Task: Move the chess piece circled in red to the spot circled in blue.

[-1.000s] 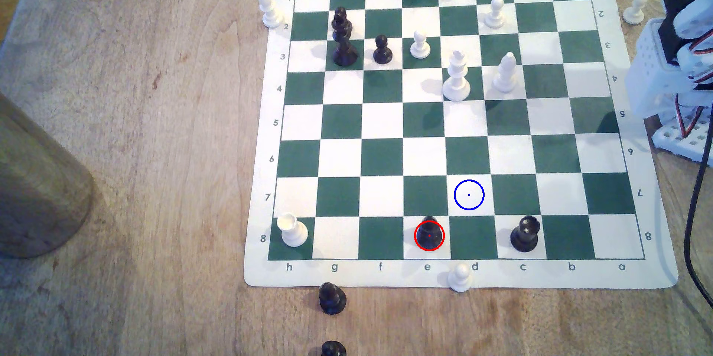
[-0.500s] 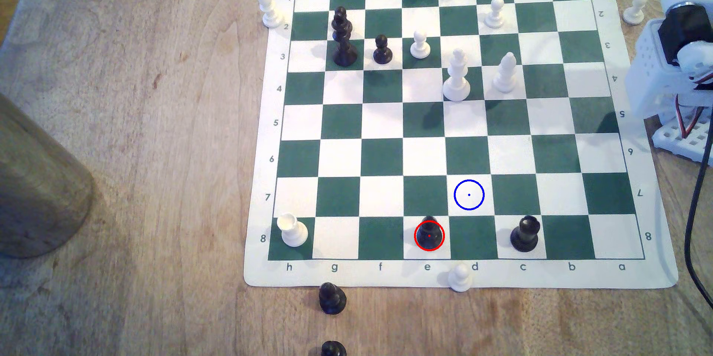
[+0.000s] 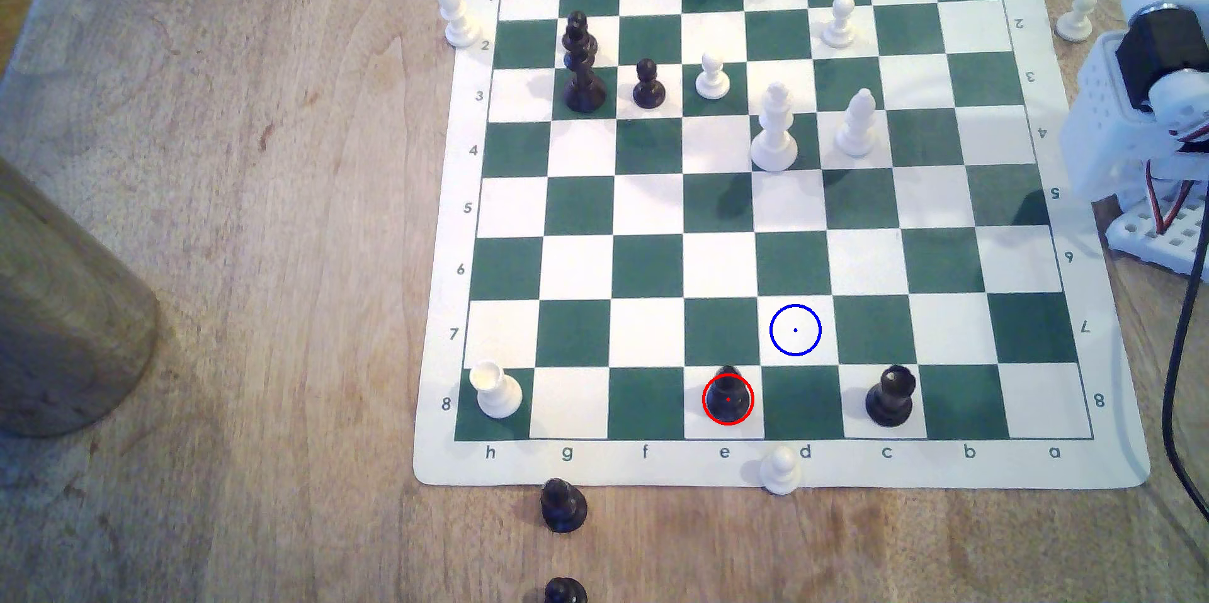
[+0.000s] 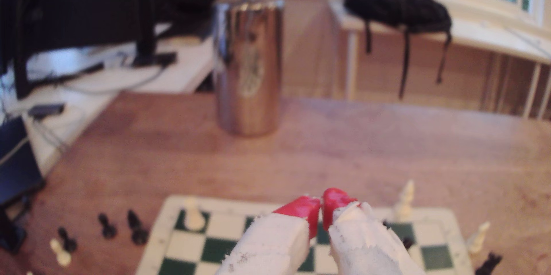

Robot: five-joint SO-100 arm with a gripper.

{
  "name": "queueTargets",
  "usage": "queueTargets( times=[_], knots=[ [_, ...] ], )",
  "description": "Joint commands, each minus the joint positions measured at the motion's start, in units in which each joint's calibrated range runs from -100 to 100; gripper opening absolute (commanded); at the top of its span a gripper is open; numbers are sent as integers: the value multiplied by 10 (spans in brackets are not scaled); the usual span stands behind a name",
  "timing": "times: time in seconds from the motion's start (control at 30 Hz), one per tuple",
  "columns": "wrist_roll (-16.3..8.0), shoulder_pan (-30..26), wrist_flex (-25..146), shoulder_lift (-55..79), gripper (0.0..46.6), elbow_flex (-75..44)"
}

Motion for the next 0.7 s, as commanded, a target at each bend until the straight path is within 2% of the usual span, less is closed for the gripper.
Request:
queueTargets(
  times=[0.0,0.03,0.07,0.23,0.67],
  knots=[
    [-16,-60,85,14,39,-37],
    [-21,-68,97,25,47,-35],
    [-36,-88,106,46,76,-22],
    [-55,-139,90,113,129,23],
    [-82,-198,-122,324,127,79]
  ],
)
